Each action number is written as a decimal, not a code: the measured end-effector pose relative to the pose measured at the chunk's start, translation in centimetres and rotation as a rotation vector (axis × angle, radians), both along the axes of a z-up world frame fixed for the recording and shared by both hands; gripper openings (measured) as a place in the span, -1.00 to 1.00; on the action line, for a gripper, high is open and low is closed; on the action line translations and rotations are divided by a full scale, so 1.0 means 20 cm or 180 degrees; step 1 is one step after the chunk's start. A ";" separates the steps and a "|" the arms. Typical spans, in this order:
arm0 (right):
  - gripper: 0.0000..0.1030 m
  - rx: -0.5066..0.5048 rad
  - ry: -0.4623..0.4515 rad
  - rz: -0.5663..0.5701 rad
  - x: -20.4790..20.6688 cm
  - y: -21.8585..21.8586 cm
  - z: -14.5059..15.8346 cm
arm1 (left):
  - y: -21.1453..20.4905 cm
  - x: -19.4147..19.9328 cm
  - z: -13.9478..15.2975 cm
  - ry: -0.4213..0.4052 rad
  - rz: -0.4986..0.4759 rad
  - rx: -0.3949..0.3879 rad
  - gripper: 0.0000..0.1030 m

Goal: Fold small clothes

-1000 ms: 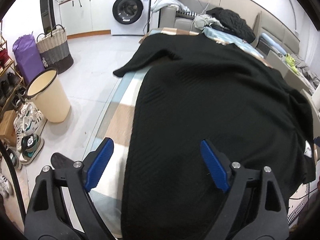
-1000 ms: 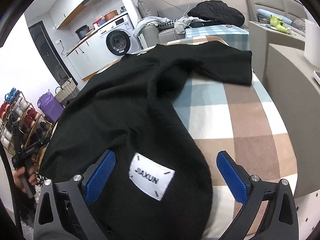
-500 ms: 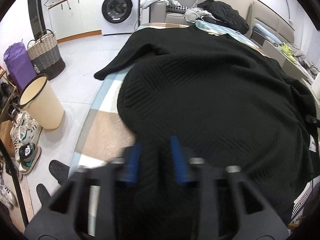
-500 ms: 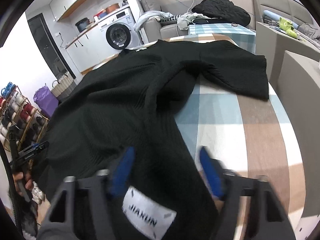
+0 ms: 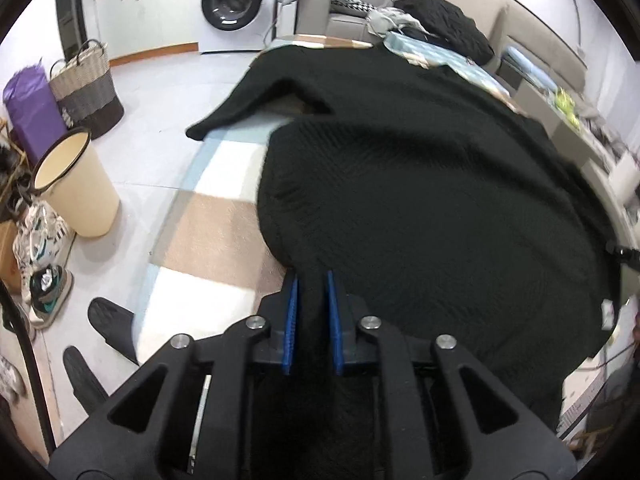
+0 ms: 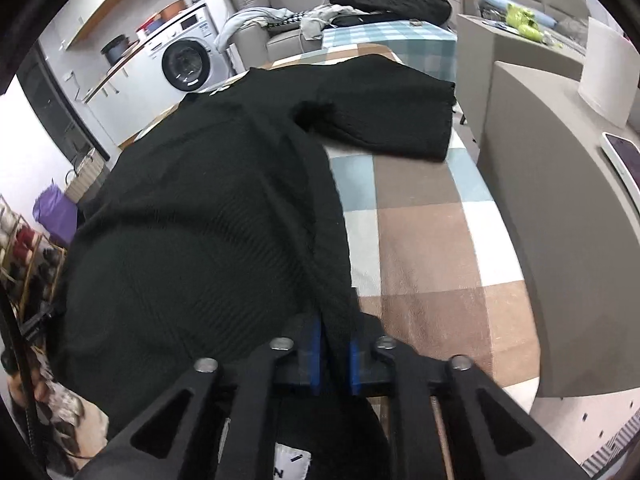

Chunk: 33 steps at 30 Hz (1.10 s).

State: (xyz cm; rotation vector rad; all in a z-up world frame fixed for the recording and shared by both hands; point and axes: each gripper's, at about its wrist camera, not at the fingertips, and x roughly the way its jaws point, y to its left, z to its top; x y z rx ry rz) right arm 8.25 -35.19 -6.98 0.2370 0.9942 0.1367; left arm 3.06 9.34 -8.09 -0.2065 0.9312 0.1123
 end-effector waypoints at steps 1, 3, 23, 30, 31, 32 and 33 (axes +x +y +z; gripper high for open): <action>-0.16 0.0047 -0.0071 -0.0033 0.00 -0.02 0.04 | 0.02 0.00 0.03 -0.0044 0.0037 -0.0032 -0.44; -0.04 0.0142 -0.0237 -0.0133 -0.01 -0.05 0.11 | 0.04 0.02 0.10 -0.0187 0.0101 -0.0047 -0.03; -0.39 0.0055 0.0019 -0.0992 0.59 -0.33 -0.08 | 0.20 0.49 0.12 -0.0243 0.0307 -0.0181 0.13; -0.87 -0.0184 -0.0144 -0.1027 0.63 -0.38 -0.01 | 0.22 0.55 0.12 -0.0312 0.0309 -0.0164 0.13; -0.87 -0.0111 -0.0179 -0.1064 0.63 -0.42 0.02 | 0.22 0.55 0.12 -0.0325 0.0308 -0.0168 0.13; -0.87 -0.0047 -0.0259 -0.1109 0.64 -0.45 0.06 | 0.23 0.55 0.12 -0.0332 0.0308 -0.0177 0.13; -0.87 -0.0028 -0.0310 -0.1122 0.65 -0.45 0.09 | 0.24 0.55 0.12 -0.0333 0.0309 -0.0190 0.13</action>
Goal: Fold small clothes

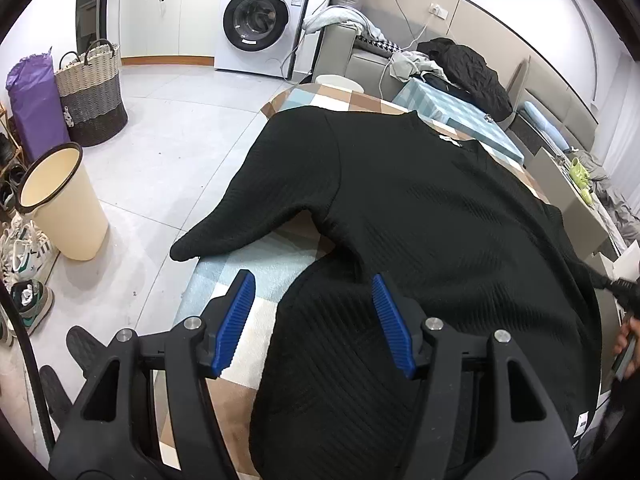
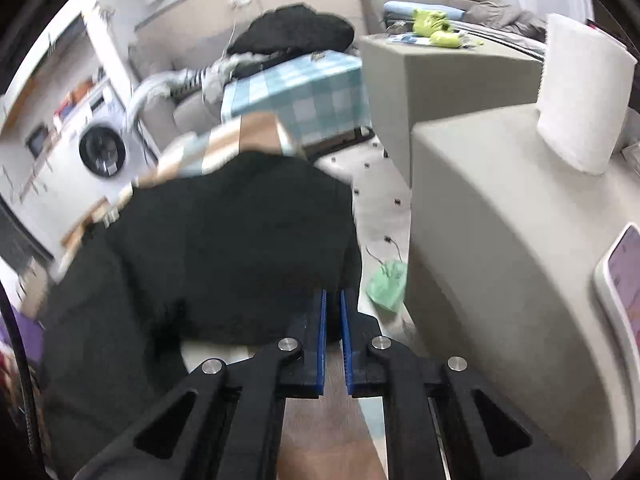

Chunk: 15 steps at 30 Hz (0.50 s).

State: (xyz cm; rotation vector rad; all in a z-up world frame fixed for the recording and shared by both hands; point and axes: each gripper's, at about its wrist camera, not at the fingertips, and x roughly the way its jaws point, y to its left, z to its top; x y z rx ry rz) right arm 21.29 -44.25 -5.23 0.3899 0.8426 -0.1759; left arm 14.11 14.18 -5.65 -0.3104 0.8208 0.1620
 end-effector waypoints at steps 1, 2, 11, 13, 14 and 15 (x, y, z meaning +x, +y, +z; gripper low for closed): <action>-0.87 0.0023 -0.0082 0.0014 0.01 0.00 0.04 | 0.01 0.00 0.00 -0.0001 0.0000 -0.0009 0.13; -0.87 0.0044 -0.0177 0.0042 0.02 0.00 0.09 | 0.02 0.00 -0.01 0.0001 0.0002 -0.0016 0.13; -0.87 0.0105 -0.0852 0.1326 0.30 0.64 0.53 | 0.09 -0.03 -0.02 -0.0039 0.0045 -0.0119 0.13; -0.87 0.0105 -0.0839 0.1717 0.33 0.85 0.54 | 0.10 -0.03 -0.02 -0.0052 0.0075 -0.0136 0.13; -0.87 0.0118 -0.0800 0.1931 0.34 0.94 0.54 | 0.11 -0.04 -0.03 -0.0055 0.0088 -0.0155 0.13; -0.87 0.0147 -0.0731 0.2166 0.35 1.04 0.51 | 0.12 -0.04 -0.03 -0.0056 0.0098 -0.0181 0.13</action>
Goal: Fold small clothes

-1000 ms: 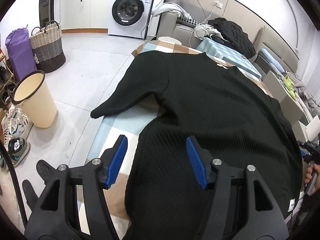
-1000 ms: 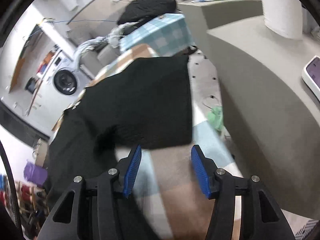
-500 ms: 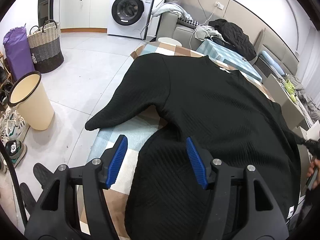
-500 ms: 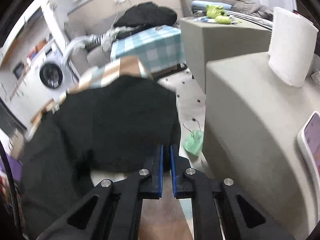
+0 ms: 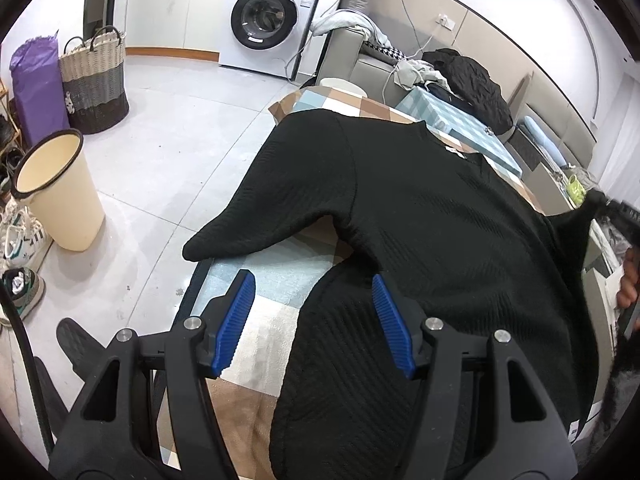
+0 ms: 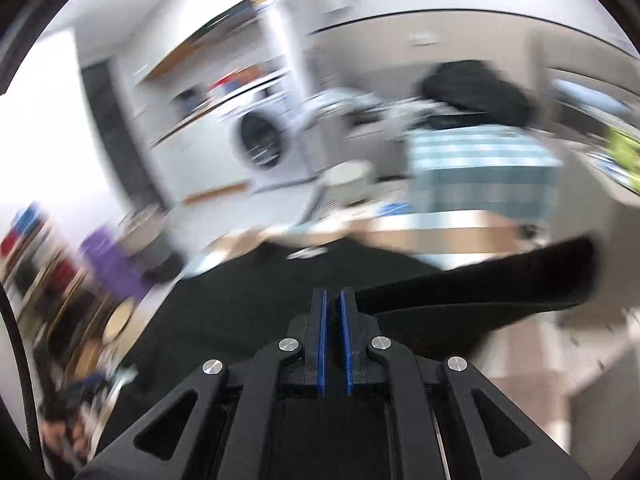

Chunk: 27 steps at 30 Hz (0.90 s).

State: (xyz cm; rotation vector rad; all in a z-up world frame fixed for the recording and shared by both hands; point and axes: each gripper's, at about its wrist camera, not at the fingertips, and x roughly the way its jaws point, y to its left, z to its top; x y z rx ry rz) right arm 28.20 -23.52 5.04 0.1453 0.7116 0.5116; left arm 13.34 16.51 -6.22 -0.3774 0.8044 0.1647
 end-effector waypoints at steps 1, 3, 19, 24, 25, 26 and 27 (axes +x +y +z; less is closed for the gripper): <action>-0.86 -0.0053 0.0076 0.0196 0.00 0.08 -0.03 | 0.01 0.00 0.00 0.0001 0.0009 -0.0016 0.13; -0.76 -0.0175 0.0213 0.0446 -0.02 0.16 -0.10 | 0.01 -0.01 -0.02 0.0023 0.0019 -0.0034 0.13; -0.26 -0.0872 0.0952 -0.0248 -0.04 -0.07 -0.55 | 0.10 0.04 -0.09 0.0042 0.0214 -0.0519 0.13; -0.25 -0.0533 0.0891 -0.0455 -0.15 -0.17 -0.51 | 0.23 0.08 -0.14 -0.0028 0.0467 -0.1140 0.13; -0.21 -0.0441 0.0841 -0.0483 -0.19 -0.19 -0.49 | 0.26 0.08 -0.16 -0.0024 0.0582 -0.1208 0.12; -0.19 -0.0381 0.0813 -0.0499 -0.23 -0.20 -0.46 | 0.29 0.08 -0.17 -0.0041 0.0685 -0.1241 0.12; -0.18 -0.0308 0.0765 -0.0498 -0.27 -0.21 -0.44 | 0.33 0.07 -0.19 -0.0018 0.0857 -0.1174 0.13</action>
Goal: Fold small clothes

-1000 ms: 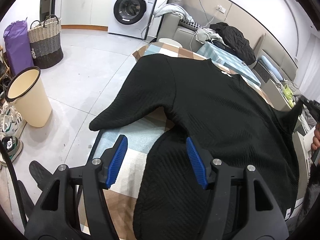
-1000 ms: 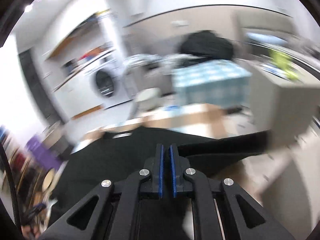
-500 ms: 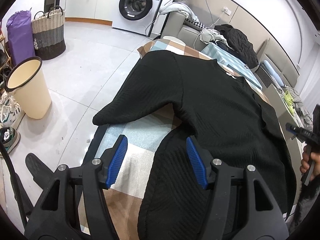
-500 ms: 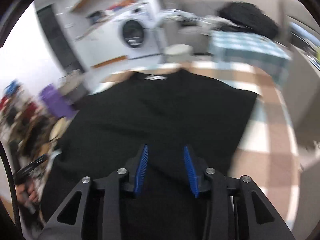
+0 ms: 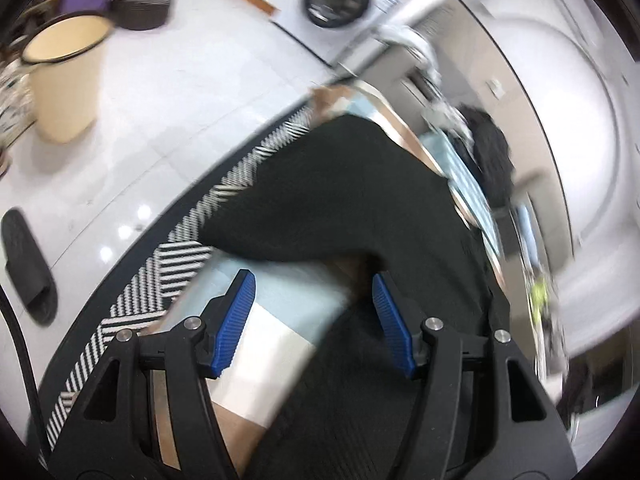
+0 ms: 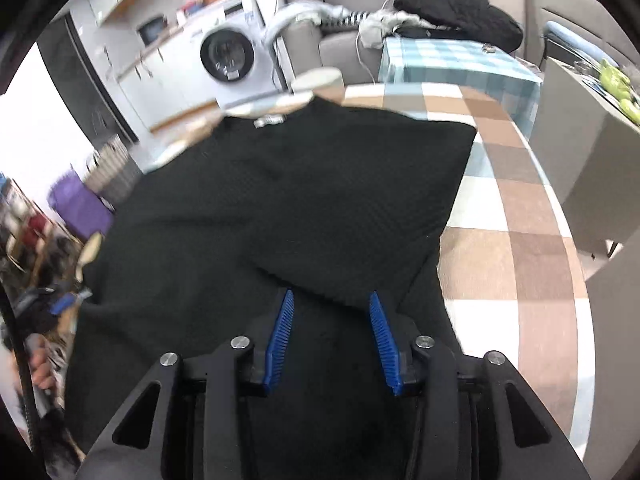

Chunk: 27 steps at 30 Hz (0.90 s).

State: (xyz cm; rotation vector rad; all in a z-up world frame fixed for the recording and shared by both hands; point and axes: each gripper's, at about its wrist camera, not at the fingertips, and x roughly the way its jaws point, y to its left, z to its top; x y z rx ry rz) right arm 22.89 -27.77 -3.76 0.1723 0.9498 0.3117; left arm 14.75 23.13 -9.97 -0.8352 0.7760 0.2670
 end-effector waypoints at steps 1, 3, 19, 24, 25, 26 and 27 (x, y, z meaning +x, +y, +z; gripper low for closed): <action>-0.18 0.0016 -0.0037 -0.0003 -0.02 0.02 0.02 | 0.03 0.00 -0.01 0.0055 0.0075 0.0062 0.13; -0.16 0.0060 -0.0114 -0.0028 -0.07 0.01 0.05 | 0.08 0.02 -0.05 0.0180 0.0181 0.0141 0.13; -0.14 0.0247 -0.0174 -0.0325 -0.20 -0.08 0.06 | 0.15 0.33 -0.04 -0.0120 0.0135 0.0351 -0.87; -0.14 0.0326 -0.0272 -0.0421 -0.29 -0.13 0.10 | -0.12 0.63 0.37 -0.0414 -0.0301 0.1054 -0.88; -0.14 0.0337 -0.0285 -0.0447 -0.30 -0.15 0.10 | -0.21 0.68 0.45 -0.0514 -0.0445 0.1135 -0.89; -0.14 0.0356 -0.0294 -0.0470 -0.32 -0.16 0.11 | -0.32 0.74 0.51 -0.0617 -0.0625 0.1214 -0.89; -0.14 0.0371 -0.0301 -0.0502 -0.33 -0.18 0.11 | -0.46 0.80 0.56 -0.0724 -0.0880 0.1273 -0.90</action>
